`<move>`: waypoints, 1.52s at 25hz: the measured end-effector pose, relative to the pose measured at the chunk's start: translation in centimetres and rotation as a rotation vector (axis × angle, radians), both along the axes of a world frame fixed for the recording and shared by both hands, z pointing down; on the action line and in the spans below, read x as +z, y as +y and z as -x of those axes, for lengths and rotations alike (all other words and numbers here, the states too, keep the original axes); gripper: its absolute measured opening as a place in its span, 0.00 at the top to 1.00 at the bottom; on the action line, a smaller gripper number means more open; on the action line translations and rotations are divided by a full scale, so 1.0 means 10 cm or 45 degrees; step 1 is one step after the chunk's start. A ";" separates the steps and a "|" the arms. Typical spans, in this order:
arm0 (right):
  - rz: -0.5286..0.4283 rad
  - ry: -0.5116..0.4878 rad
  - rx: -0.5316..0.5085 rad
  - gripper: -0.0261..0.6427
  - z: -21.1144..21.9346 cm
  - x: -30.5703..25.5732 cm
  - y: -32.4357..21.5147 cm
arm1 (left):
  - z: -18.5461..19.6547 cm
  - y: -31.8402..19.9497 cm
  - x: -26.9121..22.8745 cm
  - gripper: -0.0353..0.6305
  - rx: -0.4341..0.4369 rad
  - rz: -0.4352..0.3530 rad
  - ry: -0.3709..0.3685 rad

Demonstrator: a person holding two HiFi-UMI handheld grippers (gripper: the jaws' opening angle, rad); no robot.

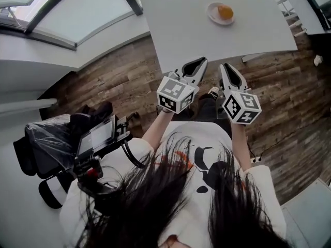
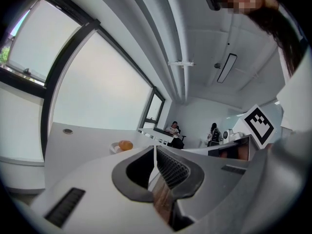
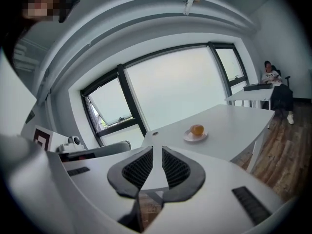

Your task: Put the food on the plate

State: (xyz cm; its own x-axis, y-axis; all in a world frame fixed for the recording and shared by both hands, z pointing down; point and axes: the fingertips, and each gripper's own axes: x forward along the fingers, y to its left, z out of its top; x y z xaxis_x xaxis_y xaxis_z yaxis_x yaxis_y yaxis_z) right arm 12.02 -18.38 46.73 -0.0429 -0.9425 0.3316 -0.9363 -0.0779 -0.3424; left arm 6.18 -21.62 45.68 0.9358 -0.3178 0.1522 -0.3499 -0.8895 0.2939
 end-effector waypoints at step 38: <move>-0.054 -0.038 -0.021 0.86 -0.09 0.01 2.86 | 0.10 2.98 0.04 0.94 -0.049 -0.043 -0.134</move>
